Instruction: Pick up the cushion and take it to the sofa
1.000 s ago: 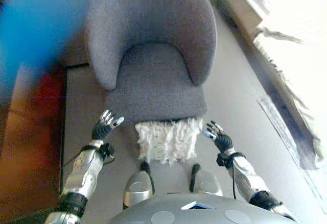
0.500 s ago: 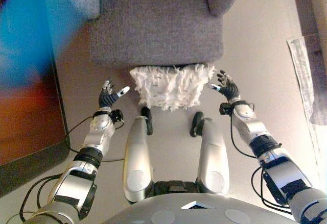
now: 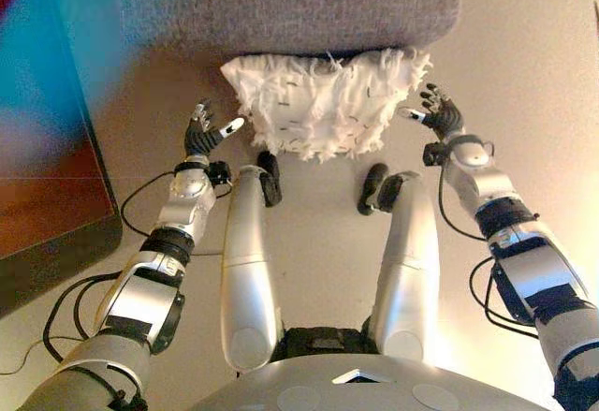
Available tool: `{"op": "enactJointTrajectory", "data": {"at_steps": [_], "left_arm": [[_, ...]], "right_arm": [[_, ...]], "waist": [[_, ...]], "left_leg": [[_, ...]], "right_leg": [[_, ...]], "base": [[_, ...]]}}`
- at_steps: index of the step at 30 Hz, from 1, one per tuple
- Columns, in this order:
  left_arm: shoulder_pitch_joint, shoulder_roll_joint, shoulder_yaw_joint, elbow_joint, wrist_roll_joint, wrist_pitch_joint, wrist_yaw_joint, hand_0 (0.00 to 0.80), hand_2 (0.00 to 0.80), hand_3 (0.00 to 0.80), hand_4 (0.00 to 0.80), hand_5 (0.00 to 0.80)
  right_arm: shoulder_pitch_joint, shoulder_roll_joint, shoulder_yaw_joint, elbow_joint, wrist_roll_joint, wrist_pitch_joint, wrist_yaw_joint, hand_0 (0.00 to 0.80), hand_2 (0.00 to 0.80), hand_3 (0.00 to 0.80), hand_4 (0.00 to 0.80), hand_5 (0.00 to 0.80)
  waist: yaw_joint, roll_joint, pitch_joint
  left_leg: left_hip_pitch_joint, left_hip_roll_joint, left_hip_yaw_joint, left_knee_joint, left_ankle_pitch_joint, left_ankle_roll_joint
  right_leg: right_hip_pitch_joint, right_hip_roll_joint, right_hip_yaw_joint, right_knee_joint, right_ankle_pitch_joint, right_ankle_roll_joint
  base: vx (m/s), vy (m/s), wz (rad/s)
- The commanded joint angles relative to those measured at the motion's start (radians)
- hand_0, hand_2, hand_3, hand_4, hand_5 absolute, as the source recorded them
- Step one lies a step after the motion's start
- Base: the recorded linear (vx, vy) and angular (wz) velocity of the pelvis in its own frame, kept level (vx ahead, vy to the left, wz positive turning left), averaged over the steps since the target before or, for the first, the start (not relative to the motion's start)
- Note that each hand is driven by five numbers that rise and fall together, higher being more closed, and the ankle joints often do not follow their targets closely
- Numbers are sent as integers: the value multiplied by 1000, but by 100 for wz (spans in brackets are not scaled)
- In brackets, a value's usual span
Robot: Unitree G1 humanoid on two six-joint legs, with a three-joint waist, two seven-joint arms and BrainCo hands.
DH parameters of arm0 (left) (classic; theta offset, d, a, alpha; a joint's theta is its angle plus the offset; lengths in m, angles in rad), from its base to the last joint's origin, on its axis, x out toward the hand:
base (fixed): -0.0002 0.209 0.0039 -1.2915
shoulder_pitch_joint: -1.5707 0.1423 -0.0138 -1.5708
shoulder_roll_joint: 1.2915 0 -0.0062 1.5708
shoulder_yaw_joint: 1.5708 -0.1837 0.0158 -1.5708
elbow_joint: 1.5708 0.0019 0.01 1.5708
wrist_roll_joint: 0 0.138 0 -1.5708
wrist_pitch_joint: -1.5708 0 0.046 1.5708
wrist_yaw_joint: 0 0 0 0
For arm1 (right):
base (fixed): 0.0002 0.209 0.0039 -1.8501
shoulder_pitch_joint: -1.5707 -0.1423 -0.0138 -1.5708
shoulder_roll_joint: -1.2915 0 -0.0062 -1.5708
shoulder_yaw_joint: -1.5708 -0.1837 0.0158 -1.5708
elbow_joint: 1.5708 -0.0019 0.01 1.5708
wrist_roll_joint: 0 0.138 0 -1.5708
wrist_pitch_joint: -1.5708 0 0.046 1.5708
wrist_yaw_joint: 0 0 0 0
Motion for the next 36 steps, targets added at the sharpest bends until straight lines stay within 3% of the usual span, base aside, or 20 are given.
{"op": "enactJointTrajectory", "data": {"at_steps": [1, 9, 13, 23, 34, 36], "left_arm": [[-67, 51, -29, 15, -21, 14, -59, 0, 0, 0, 0, 0], [-245, 96, -77, 97, -87, 115, -110, 0, 0, 0, 0, 0], [-303, 102, -102, 130, -120, 120, -171, 0, 0, 0, 0, 0], [-468, 122, -187, 210, -125, 189, -148, 0, 0, 0, 0, 0], [-504, 60, -221, 160, -200, 151, -253, 0, 0, 0, 0, 0], [-497, 54, -222, 137, -194, 144, -283, 552, 552, 552, 552, 552]], "right_arm": [[-43, -26, 12, 25, 51, 26, 18, 0, 0, 0, 0, 0], [-169, -21, 58, 113, 98, 94, 95, 0, 0, 0, 0, 0], [-233, -20, 95, 149, 107, 107, 135, 0, 0, 0, 0, 0], [-307, 21, 181, 79, 123, 131, 94, 0, 0, 0, 0, 0], [-366, 81, 226, 40, 134, 148, 56, 0, 0, 0, 0, 0], [-367, 85, 228, 23, 143, 142, 58, 0, 0, 0, 0, 0]], "waist": [[-15, 27, -17], [-37, 32, -4], [-43, 38, 1], [-60, 24, 1], [-53, 36, 1], [-49, 37, 1]], "left_leg": [[-6, -7, 20, 41, -105, 30], [-103, 8, 25, 153, -130, 34], [-134, 15, 31, 201, -153, 37], [-204, 40, 24, 249, -159, 36], [-222, 48, 28, 280, -162, 41], [-225, 51, 30, 288, -166, 44]], "right_leg": [[-25, -6, 82, -61, 79, 48], [-123, -4, 114, 22, 61, 44], [-158, -2, 128, 61, 42, 36], [-229, -1, 132, 102, 27, 14], [-243, -15, 142, 121, 33, 7], [-246, -21, 140, 128, 32, 4]], "base": [[9, 16, 6], [0, 11, 0], [8, 35, 0], [9, 2, 0], [19, -3, 1], [11, -5, 2]]}}
